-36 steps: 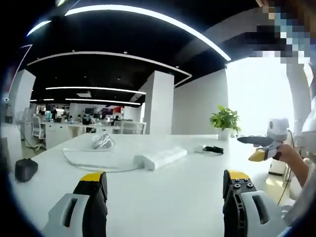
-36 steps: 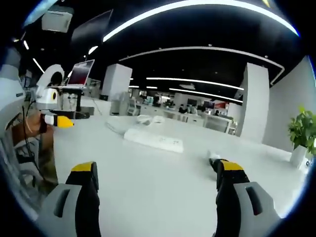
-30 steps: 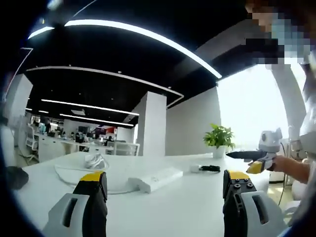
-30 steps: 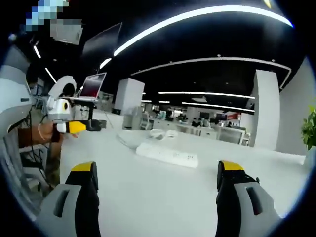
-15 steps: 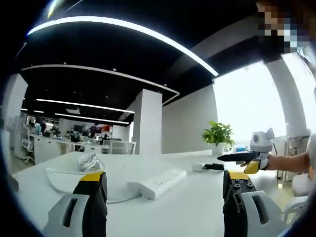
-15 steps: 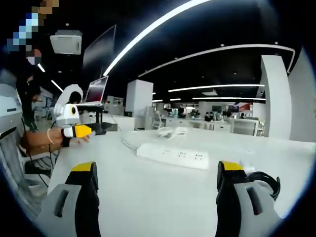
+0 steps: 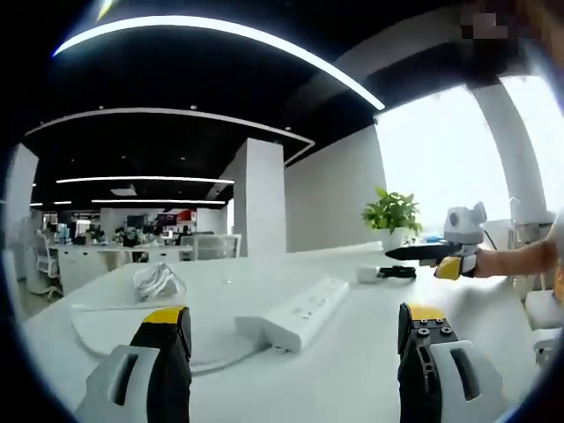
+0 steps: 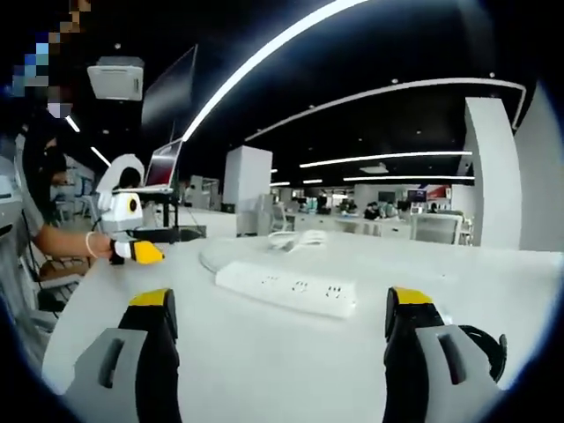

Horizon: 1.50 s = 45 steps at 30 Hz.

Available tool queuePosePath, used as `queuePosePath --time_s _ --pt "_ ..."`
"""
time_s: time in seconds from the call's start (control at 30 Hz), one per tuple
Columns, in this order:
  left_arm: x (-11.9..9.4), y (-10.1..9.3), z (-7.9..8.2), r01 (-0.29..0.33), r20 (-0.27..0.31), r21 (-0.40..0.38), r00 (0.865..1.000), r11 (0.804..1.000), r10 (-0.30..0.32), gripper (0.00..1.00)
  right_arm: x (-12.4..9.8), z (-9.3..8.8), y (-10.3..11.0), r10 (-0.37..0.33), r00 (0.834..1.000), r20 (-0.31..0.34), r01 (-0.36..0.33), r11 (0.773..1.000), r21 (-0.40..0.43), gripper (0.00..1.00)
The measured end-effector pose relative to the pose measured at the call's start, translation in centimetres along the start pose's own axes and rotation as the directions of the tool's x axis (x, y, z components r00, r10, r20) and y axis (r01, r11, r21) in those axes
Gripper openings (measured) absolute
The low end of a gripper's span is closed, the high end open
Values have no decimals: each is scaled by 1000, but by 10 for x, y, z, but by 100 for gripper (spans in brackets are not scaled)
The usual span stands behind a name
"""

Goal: Straighten the power strip on the desk, plug the charger into it

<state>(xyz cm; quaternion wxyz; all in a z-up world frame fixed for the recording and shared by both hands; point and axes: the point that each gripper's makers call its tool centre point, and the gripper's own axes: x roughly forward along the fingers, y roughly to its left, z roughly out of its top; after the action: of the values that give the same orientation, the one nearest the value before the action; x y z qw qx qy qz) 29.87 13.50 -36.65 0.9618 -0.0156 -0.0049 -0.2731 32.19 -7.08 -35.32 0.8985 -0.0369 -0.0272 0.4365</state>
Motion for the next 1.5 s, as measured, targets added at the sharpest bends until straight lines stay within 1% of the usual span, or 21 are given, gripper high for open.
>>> queuePosePath --time_s 0.13,0.27,0.37,0.43,0.6,0.7,0.8,0.93,1.0,1.07,1.17,1.33,1.43,1.5 --pt "7 0 -1 -1 -2 3 1000 1000 1 99 5 2 -6 8 1000 8 -8 1000 9 97" --pt "15 3 -4 -7 -17 11 1000 1000 7 99 12 2 -14 9 1000 -6 -9 1000 2 96" --pt "19 2 -7 -6 -26 12 1000 1000 7 99 17 2 -16 13 1000 -5 -13 1000 11 96" --pt "22 3 -9 -6 -28 23 1000 1000 7 99 22 1 -17 20 1000 -10 -20 1000 -3 96" --pt "29 6 -13 1 -49 11 999 1000 -1 99 34 -5 -20 41 999 -28 -42 999 -15 93" --pt "34 10 -16 -1 -61 11 998 1000 1 99 42 -11 -24 68 997 -47 -69 997 -18 90" --pt "39 16 -19 -8 -75 0 997 1000 8 99 47 -17 -29 69 995 -71 -71 997 -26 90" --pt "45 16 -24 9 -100 -10 995 1000 -10 99 50 -21 -36 63 995 -84 -65 997 -31 91" --pt "47 16 -29 12 -122 0 992 1000 -12 99 52 -21 -37 69 994 -83 -72 997 -36 91" --pt "49 18 -30 10 -129 9 992 1000 -9 99 54 -25 -39 65 993 -102 -69 997 -45 91" --pt "53 20 -30 7 -132 11 991 1000 -5 99 56 -26 -39 62 992 -110 -69 996 -57 90" --pt "58 21 -34 7 -157 19 988 1000 -4 99 62 -30 -40 63 989 -133 -72 995 -64 89" --pt "61 20 -32 10 -138 -27 990 1000 -14 99 66 -32 -41 61 988 -144 -69 996 -48 92" --pt "64 24 -34 -4 -153 -32 988 999 -1 99 69 -34 -41 63 987 -151 -70 997 -41 91"
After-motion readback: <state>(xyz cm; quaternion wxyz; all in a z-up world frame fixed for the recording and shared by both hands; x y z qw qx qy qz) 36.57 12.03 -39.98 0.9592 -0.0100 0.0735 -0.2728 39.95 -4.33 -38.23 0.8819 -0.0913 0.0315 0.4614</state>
